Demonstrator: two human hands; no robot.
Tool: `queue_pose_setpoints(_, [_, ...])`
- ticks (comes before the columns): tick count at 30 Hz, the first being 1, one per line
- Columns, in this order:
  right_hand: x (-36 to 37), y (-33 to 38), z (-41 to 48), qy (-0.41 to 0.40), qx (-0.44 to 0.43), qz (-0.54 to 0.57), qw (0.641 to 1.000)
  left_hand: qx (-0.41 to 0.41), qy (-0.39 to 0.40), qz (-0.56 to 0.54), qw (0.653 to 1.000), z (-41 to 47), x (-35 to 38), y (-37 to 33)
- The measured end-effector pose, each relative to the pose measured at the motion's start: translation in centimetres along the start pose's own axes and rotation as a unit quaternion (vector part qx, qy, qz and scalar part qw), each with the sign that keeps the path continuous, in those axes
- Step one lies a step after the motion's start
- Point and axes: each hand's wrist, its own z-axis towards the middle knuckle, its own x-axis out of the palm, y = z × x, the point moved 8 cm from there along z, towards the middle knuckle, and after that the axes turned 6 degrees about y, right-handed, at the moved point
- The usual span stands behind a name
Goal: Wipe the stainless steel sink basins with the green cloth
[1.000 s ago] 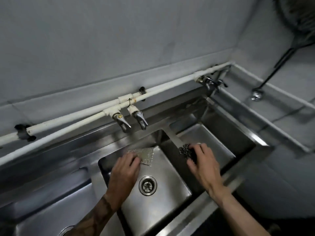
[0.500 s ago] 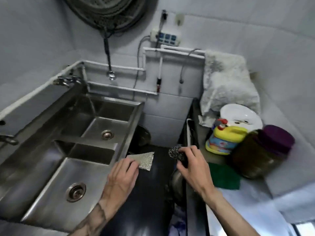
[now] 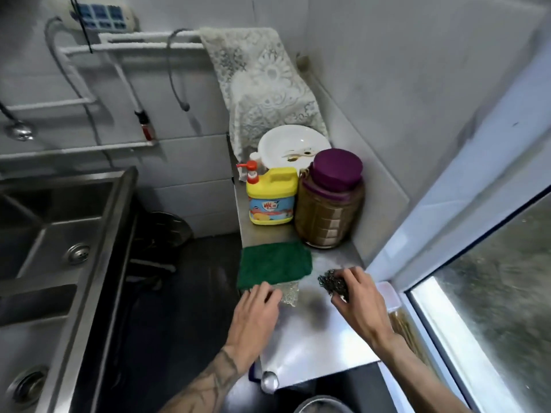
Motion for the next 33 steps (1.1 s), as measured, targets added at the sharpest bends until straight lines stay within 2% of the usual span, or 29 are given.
queue_pose_setpoints(5, [3.1,-3.6,2.1,0.058,0.005,-0.013,0.998,-0.062,0.124,-0.07,0.988,0.5,6.4,-0.2])
queue_pose_setpoints(8, [5.4,-3.8,2.2,0.1,-0.004,-0.019,0.995,-0.092,0.157,-0.121,0.976,0.0,8.2,0.2])
queue_pose_setpoints(24, [8.5,-1.3,4.3,0.104,-0.113,0.006,0.988,-0.147,0.138,-0.084,0.976,0.6,8.5,1.8])
queue_pose_setpoints(33, [6.3,-1.1,3.7,0.102,-0.1,-0.009,0.99,-0.165,0.17,-0.105,0.966,0.1,5.5,2.4])
